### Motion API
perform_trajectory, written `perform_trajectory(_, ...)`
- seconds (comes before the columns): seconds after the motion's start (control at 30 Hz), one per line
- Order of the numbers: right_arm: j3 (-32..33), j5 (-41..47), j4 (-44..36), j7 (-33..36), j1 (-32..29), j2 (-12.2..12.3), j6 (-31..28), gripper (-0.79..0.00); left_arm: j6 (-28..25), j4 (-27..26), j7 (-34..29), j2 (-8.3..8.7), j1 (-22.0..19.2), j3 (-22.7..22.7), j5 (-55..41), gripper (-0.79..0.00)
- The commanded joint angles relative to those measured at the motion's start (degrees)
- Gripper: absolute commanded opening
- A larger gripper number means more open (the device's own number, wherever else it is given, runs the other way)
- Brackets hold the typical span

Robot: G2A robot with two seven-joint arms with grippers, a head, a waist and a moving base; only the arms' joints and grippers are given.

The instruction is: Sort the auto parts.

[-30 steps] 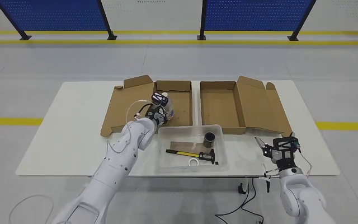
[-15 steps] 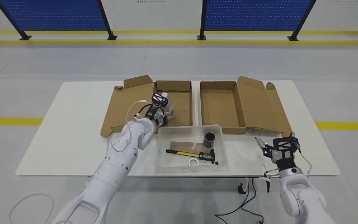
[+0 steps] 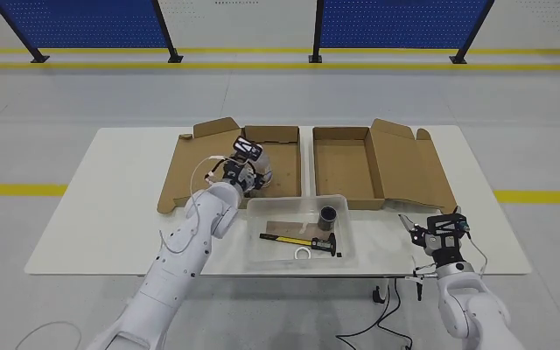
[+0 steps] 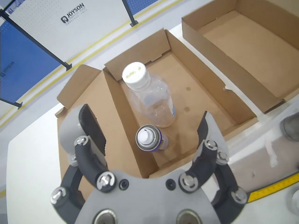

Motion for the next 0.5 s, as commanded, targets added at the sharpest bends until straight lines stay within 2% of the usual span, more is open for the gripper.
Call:
perform_trajectory(0.0, 0.0, 0.0, 0.0, 0.0, 0.0, 0.0, 0.0, 0.000, 0.1, -3.3, -0.1, 0.23, 1.6, -0.8, 0.2, 0.000)
perform_trajectory(0.17, 0.0, 0.0, 0.0, 0.0, 0.0, 0.0, 0.0, 0.000, -1.5, -12.0, -0.1, 0.59, 6.1, -1.5, -0.5, 0.000)
perform_trajectory(0.27, 0.0, 0.0, 0.0, 0.0, 0.0, 0.0, 0.0, 0.000, -4.6, -15.5, 0.8, 0.59, 7.8, -0.5, -1.9, 0.000)
perform_trajectory(0.37, 0.0, 0.0, 0.0, 0.0, 0.0, 0.0, 0.0, 0.000, -7.0, -16.9, 1.0, 0.37, 8.3, 1.2, -3.4, 0.000)
perform_trajectory(0.47, 0.0, 0.0, 0.0, 0.0, 0.0, 0.0, 0.0, 0.000, -8.8, -15.9, 2.0, -0.07, 7.6, 3.3, -4.9, 0.000)
